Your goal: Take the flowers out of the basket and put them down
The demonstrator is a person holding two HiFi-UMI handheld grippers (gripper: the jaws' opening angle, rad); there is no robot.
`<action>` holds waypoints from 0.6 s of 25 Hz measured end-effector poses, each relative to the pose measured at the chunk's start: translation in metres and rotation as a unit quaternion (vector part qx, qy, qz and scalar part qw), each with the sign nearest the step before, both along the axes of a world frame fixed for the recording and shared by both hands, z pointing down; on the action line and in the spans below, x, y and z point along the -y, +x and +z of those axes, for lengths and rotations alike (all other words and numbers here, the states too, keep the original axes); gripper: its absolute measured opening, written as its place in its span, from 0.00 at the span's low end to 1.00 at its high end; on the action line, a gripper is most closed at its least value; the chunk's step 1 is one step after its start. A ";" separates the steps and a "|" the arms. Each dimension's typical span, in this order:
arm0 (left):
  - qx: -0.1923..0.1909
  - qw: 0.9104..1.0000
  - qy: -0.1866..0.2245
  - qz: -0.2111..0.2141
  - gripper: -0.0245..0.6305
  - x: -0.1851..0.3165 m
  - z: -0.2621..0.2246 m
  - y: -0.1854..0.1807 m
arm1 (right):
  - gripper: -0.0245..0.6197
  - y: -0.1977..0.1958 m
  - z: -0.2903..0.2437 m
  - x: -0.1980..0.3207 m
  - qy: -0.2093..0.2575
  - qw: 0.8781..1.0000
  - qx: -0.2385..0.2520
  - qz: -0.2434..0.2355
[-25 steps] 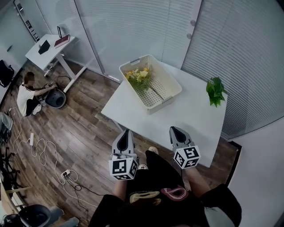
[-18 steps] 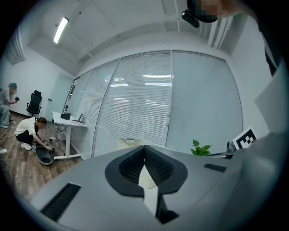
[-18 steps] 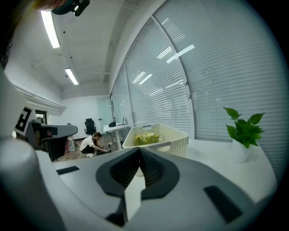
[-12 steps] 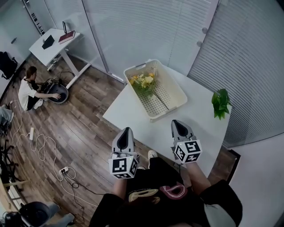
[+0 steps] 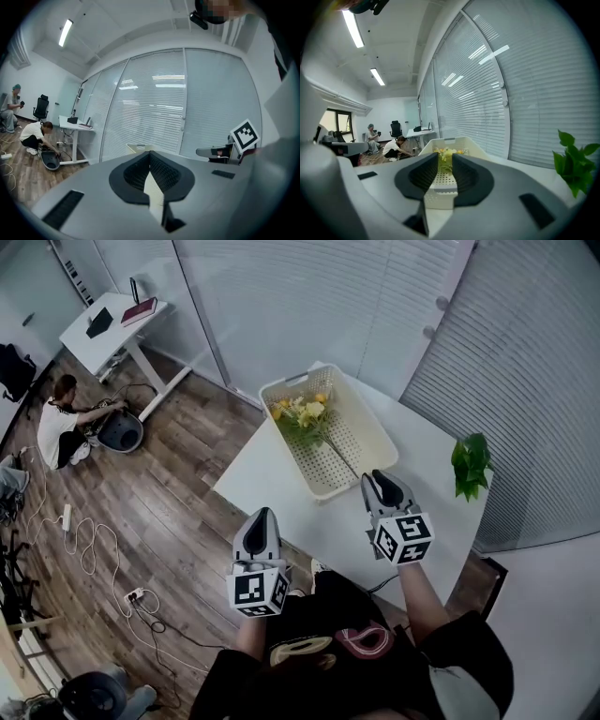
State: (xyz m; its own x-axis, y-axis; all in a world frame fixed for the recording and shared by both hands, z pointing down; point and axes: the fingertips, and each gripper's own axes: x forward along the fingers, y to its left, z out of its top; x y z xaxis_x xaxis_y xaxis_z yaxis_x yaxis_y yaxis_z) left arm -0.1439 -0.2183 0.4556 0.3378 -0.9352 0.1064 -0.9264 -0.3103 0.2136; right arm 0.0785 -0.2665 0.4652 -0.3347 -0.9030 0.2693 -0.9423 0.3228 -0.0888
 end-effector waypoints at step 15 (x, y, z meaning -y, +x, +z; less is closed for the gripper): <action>0.019 0.999 -0.011 -0.044 0.06 0.013 -0.003 -0.020 | 0.35 -0.017 -0.003 0.060 -0.039 0.996 -0.027 -0.077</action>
